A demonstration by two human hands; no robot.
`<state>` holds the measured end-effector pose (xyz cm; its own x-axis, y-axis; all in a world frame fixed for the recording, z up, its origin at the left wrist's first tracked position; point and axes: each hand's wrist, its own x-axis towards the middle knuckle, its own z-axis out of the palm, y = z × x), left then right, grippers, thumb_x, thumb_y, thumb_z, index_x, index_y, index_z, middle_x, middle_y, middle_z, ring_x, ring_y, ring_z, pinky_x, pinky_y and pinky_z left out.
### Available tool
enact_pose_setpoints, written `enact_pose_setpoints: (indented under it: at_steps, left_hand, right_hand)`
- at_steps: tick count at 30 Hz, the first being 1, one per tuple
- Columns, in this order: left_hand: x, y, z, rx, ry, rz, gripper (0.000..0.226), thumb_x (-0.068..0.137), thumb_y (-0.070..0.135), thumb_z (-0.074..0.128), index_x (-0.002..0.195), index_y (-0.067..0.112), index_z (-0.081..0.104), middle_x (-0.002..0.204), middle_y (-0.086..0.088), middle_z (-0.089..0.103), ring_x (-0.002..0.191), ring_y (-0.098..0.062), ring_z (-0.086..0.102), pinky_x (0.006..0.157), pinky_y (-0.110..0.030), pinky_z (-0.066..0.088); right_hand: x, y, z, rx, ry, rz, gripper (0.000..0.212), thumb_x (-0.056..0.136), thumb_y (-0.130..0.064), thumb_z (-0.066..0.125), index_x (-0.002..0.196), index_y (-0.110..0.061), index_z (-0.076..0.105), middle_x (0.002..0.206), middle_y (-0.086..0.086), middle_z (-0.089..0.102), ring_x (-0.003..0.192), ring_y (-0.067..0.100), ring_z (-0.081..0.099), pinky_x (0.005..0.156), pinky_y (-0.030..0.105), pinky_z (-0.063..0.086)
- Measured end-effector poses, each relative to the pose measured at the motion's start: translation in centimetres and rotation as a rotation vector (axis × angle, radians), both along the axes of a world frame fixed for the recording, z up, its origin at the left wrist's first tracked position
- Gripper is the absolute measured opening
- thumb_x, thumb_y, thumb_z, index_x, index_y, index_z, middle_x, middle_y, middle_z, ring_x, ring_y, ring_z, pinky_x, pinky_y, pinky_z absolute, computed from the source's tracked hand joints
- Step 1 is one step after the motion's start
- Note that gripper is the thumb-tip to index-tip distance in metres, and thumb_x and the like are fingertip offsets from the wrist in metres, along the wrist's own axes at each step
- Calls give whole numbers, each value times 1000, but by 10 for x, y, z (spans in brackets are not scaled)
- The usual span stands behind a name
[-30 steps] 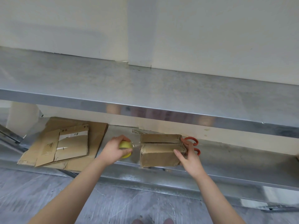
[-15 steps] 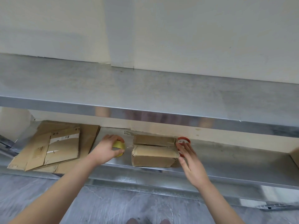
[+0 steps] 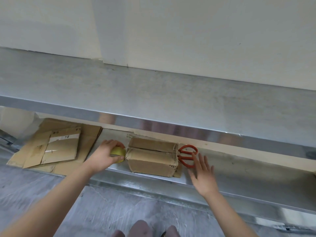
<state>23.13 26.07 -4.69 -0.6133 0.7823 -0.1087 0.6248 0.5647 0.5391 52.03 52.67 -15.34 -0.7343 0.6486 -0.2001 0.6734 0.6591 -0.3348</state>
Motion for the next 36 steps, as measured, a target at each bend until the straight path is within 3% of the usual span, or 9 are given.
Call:
enact_pose_setpoints:
  at_steps: [4,7,10,12,15,19,25,30,36]
  left_hand:
    - [5,0,4,10,21,33,34,78,24,78,109,21,63,106,6,57,105,-18,46,83,-27,34]
    - [8,-2,9,16,40,69,37,78,25,79,110,19,63,109,2,60,105,-18,48,85,-27,36]
    - [12,-4,13,19,46,87,38,78,24,79,111,16,63,109,-1,60,103,-19,51,83,-27,37]
    - [13,-4,16,25,55,93,38,78,23,79,112,15,63,109,0,60,102,-17,50,81,-25,35]
    - [12,-5,19,32,54,102,38,78,22,79,112,16,63,109,1,60,101,-15,48,80,-24,33]
    - [6,-6,22,47,23,80,37,78,20,79,111,16,62,110,1,59,103,-17,51,83,-25,36]
    - [-11,-8,20,83,-47,-1,36,77,22,79,108,23,60,106,7,56,98,-13,52,78,-23,36]
    - [-27,-9,18,74,-76,-87,35,76,24,78,105,26,58,106,7,58,99,-15,53,79,-26,39]
    - [-37,-8,17,100,-120,-163,36,75,28,79,103,26,57,104,7,59,92,-13,51,67,-21,35]
  right_hand:
    - [-27,11,1,24,-88,46,56,104,-42,24,155,-28,6,164,-5,-4,151,19,-9,120,48,3]
    - [-39,20,4,40,-154,108,51,103,-44,27,151,-27,25,161,-5,21,149,18,13,119,43,14]
    - [-38,23,4,108,-130,85,45,98,-54,35,135,-31,45,142,-8,46,132,16,40,99,33,34]
    - [-38,24,4,122,-124,58,43,96,-56,42,130,-30,46,134,-8,52,124,16,47,92,32,36]
    - [-37,22,1,172,-309,14,45,99,-49,38,135,-21,40,132,0,52,120,21,50,91,34,39]
    - [-24,8,1,277,-341,-79,40,100,-44,34,116,-16,57,112,2,66,102,23,63,80,30,41]
    - [14,-23,30,216,-278,-319,30,101,-43,37,110,-16,47,93,2,72,90,22,71,74,27,47]
    - [32,-90,71,221,-179,-478,28,100,-39,42,110,-13,43,95,4,70,88,29,69,73,33,46]
    - [7,-197,102,180,259,-635,31,87,-29,65,113,-15,53,80,7,70,72,35,67,61,37,41]
